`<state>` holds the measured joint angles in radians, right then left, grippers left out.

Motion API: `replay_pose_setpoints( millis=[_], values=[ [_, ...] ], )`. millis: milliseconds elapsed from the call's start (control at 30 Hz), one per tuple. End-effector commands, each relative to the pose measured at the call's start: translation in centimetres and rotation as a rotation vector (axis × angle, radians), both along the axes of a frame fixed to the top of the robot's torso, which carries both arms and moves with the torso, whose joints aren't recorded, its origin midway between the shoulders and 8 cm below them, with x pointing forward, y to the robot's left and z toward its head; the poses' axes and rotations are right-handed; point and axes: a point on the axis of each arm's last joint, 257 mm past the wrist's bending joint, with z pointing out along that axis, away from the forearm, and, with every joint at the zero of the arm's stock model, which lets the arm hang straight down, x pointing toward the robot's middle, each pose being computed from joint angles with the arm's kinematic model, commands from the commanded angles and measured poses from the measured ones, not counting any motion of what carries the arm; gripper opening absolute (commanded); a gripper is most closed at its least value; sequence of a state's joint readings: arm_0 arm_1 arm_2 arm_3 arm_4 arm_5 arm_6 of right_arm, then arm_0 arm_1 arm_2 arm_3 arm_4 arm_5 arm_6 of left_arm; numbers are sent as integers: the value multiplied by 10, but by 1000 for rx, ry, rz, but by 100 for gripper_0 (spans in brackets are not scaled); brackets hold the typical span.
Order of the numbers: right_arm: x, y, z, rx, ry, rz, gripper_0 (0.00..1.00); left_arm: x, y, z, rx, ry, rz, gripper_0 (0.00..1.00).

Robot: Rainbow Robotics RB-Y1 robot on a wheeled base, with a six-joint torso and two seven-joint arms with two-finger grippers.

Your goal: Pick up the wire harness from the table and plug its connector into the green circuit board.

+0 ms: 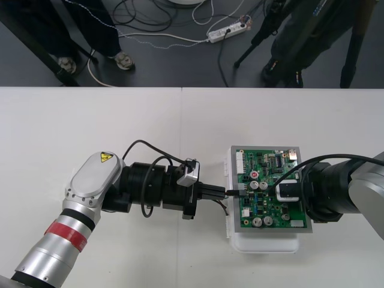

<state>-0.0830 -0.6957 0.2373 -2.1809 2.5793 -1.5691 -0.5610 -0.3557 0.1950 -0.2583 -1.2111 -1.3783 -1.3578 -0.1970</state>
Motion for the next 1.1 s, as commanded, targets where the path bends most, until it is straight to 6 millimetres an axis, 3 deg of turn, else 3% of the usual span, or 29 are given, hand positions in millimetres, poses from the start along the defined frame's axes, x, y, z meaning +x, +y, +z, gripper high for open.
replay_pose_setpoints(
  millis=[33, 633, 1100],
  values=[
    [-6, 20, 2, 7, -5, 86, 100, 3, -24, 22, -28, 3, -20, 0],
    [-2, 17, 4, -10, -17, 94, 100, 4, -23, 13, 14, -17, -23, 0],
    [-3, 18, 5, -1, -15, 87, 100, 6, -25, 17, 10, -26, -25, 0]
  ],
)
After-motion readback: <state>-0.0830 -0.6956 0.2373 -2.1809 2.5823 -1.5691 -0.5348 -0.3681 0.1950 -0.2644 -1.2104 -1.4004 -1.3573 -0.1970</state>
